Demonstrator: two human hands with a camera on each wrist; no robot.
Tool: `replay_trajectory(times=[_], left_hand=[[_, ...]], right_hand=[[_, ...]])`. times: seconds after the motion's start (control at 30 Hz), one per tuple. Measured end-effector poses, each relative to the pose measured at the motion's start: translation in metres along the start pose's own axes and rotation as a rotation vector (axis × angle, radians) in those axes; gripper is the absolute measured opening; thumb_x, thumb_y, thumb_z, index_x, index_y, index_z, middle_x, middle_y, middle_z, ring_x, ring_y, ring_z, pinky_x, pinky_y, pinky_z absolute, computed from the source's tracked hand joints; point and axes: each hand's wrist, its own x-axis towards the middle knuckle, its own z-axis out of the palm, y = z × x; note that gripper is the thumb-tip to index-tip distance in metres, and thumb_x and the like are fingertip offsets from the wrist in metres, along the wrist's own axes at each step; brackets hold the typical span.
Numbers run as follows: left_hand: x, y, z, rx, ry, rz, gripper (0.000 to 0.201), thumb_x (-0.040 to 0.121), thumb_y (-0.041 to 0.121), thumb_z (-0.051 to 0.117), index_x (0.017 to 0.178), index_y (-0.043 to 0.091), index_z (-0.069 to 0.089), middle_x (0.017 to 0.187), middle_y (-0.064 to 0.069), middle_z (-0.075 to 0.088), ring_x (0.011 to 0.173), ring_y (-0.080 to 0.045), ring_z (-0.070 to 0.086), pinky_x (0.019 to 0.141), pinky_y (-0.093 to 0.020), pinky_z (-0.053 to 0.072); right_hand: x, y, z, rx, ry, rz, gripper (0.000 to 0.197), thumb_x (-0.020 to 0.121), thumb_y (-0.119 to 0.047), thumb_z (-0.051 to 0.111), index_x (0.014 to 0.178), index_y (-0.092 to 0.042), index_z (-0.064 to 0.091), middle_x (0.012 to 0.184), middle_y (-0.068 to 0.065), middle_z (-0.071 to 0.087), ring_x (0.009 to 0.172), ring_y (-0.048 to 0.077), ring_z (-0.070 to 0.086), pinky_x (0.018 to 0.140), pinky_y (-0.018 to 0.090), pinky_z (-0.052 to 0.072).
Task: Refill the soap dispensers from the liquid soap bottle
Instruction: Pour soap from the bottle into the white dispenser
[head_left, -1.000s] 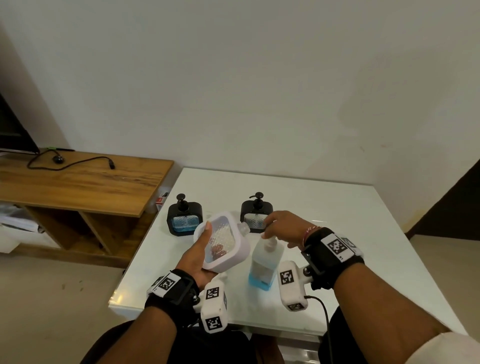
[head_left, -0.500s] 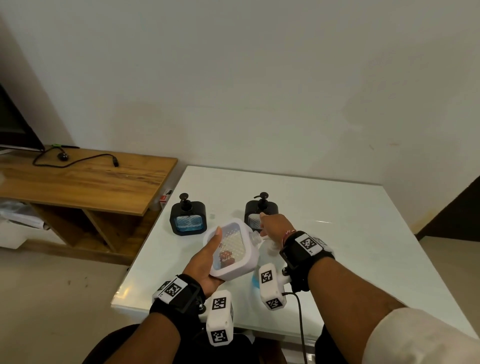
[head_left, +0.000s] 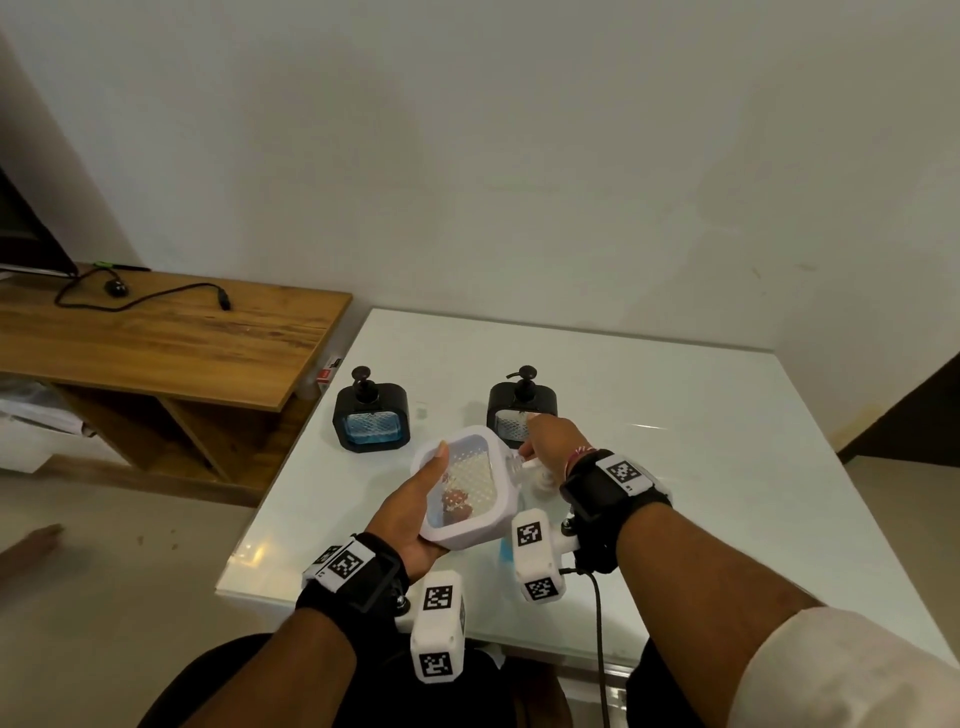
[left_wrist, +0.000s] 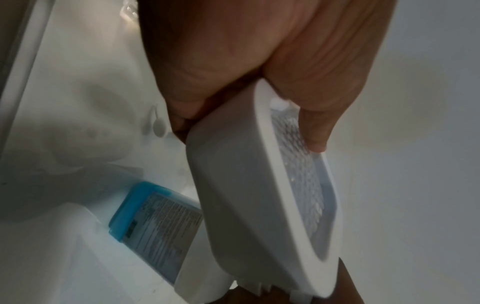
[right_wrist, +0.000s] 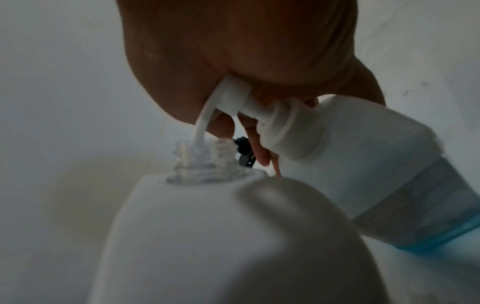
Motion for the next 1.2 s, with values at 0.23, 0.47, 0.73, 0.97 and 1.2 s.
replay_trajectory(times=[0.23, 0.47, 0.73, 0.97, 1.2], left_hand=[[0.003, -0.006, 0.003, 0.013, -0.007, 0.004, 0.056, 0.082, 0.044, 0.071, 0.128, 0.014, 0.066, 0.123, -0.021, 0.071, 0.118, -0.040, 0.064, 0.110, -0.060, 0.044], [-0.001, -0.007, 0.001, 0.012, -0.019, -0.006, 0.035, 0.097, 0.045, 0.061, 0.118, 0.017, 0.068, 0.116, -0.021, 0.072, 0.105, -0.039, 0.066, 0.101, -0.060, 0.050], [0.001, -0.010, 0.006, 0.047, -0.047, -0.003, 0.039, 0.098, 0.043, 0.060, 0.123, 0.015, 0.068, 0.121, -0.020, 0.072, 0.109, -0.037, 0.066, 0.110, -0.060, 0.044], [0.004, -0.010, -0.002, 0.021, -0.047, -0.003, 0.034, 0.100, 0.046, 0.056, 0.114, 0.018, 0.068, 0.103, -0.017, 0.078, 0.106, -0.038, 0.067, 0.093, -0.054, 0.053], [0.009, -0.010, 0.001, 0.021, -0.058, -0.001, 0.035, 0.099, 0.045, 0.058, 0.115, 0.017, 0.070, 0.112, -0.019, 0.076, 0.108, -0.039, 0.067, 0.092, -0.053, 0.054]], right_hand=[[0.001, 0.008, 0.004, -0.098, 0.051, -0.055, 0.039, 0.100, -0.020, 0.040, 0.128, 0.001, 0.058, 0.133, 0.020, 0.056, 0.123, 0.033, 0.053, 0.103, 0.038, 0.044], [0.003, 0.004, 0.009, 0.052, 0.006, -0.005, 0.053, 0.103, -0.043, 0.029, 0.133, -0.006, 0.051, 0.094, 0.010, 0.062, 0.092, 0.023, 0.057, 0.093, 0.030, 0.038], [0.007, 0.011, 0.009, -0.134, 0.121, -0.024, 0.057, 0.100, -0.049, 0.031, 0.127, -0.007, 0.059, 0.124, 0.015, 0.062, 0.113, 0.030, 0.056, 0.092, 0.031, 0.040], [0.002, 0.003, 0.005, 0.046, -0.015, -0.026, 0.059, 0.102, -0.049, 0.027, 0.126, -0.004, 0.056, 0.075, 0.006, 0.060, 0.095, 0.023, 0.053, 0.104, 0.034, 0.035], [0.007, 0.008, 0.003, 0.085, -0.033, -0.059, 0.053, 0.105, -0.042, 0.024, 0.133, -0.006, 0.050, 0.096, 0.010, 0.057, 0.090, 0.021, 0.050, 0.090, 0.028, 0.034]])
